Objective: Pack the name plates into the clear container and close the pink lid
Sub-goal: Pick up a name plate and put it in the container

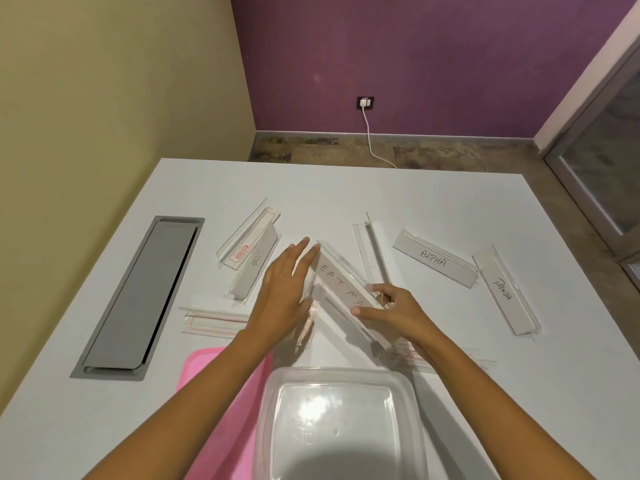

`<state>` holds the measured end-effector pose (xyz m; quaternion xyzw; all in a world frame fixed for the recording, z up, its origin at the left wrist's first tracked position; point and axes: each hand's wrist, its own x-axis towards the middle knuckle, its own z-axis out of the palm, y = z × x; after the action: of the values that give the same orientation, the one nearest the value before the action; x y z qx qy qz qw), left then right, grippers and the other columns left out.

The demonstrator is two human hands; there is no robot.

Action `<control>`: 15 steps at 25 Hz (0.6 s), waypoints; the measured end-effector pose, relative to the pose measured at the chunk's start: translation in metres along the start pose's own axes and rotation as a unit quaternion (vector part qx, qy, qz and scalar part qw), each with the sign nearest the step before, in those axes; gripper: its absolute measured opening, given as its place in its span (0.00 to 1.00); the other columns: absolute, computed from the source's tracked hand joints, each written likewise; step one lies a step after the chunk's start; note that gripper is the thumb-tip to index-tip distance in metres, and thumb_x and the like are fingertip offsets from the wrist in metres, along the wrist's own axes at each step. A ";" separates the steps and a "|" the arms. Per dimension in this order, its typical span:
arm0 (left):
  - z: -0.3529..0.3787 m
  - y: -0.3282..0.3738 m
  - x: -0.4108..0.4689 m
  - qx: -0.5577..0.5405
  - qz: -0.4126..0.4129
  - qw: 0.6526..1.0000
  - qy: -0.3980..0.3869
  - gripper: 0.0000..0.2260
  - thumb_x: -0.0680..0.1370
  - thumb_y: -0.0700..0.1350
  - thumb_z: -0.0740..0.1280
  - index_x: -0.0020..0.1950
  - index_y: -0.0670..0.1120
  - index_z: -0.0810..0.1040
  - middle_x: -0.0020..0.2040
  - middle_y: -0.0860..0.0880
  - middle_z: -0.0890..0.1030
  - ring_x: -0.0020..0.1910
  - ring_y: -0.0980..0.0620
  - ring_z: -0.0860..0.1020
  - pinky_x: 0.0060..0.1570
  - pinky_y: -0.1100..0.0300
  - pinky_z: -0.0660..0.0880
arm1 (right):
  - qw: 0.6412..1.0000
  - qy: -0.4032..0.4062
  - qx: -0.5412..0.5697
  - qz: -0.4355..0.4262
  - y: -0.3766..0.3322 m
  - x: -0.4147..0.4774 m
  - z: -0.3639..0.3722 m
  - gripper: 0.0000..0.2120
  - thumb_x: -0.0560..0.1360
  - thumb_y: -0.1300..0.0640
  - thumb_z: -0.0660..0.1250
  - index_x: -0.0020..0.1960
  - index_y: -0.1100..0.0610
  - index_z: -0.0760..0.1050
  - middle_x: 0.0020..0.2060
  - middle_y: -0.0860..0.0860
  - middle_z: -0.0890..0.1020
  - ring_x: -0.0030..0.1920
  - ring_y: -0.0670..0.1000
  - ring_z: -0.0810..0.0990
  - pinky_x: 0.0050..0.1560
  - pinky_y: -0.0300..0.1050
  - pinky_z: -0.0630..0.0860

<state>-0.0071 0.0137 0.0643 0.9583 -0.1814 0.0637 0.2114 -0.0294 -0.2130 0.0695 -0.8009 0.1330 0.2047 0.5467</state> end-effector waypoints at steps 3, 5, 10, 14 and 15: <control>-0.017 0.010 -0.004 -0.021 0.026 0.999 -0.022 0.43 0.70 0.43 0.73 0.75 0.57 0.49 0.77 0.53 0.50 0.75 0.48 0.53 0.70 0.53 0.55 | 0.998 -0.052 0.000 -0.031 -0.009 -0.021 -0.007 0.29 0.64 0.51 0.78 0.63 0.49 0.74 0.54 0.53 0.75 0.46 0.49 0.77 0.47 0.44 0.80; -0.029 0.016 -0.012 -0.048 0.026 0.998 -0.035 0.42 0.70 0.42 0.74 0.74 0.59 0.51 0.76 0.53 0.52 0.71 0.48 0.62 0.64 0.53 0.69 | 0.996 -0.075 -0.007 -0.046 -0.012 -0.035 -0.010 0.30 0.65 0.51 0.78 0.65 0.48 0.74 0.56 0.50 0.75 0.45 0.46 0.75 0.41 0.35 0.75; -0.044 0.022 -0.059 -0.127 -0.014 0.991 -0.043 0.39 0.71 0.41 0.72 0.73 0.62 0.53 0.67 0.56 0.69 0.54 0.54 0.76 0.45 0.53 0.79 | 0.991 -0.089 -0.061 -0.079 0.001 -0.068 -0.010 0.27 0.63 0.48 0.78 0.61 0.43 0.77 0.54 0.45 0.79 0.54 0.53 0.76 0.61 0.49 0.71; -0.027 0.009 -0.110 -0.220 -0.160 0.962 -0.038 0.25 0.77 0.40 0.65 0.69 0.59 0.63 0.62 0.55 0.75 0.58 0.56 0.76 0.58 0.60 0.72 | 0.986 -0.101 -0.099 -0.090 0.021 -0.093 -0.005 0.26 0.63 0.49 0.78 0.60 0.43 0.77 0.53 0.43 0.80 0.55 0.51 0.77 0.56 0.42 0.72; -0.020 0.005 -0.121 -0.236 -0.208 0.948 -0.046 0.20 0.79 0.39 0.61 0.67 0.58 0.67 0.62 0.53 0.77 0.58 0.54 0.76 0.60 0.60 0.71 | 0.984 -0.111 -0.107 -0.088 0.026 -0.099 -0.002 0.27 0.63 0.50 0.78 0.60 0.44 0.77 0.52 0.41 0.79 0.53 0.47 0.77 0.52 0.37 0.72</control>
<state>-0.1224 0.0569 0.0603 0.8993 0.0028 -0.0709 0.4316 -0.1278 -0.2257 0.0954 -0.8359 -0.0220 0.2567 0.4847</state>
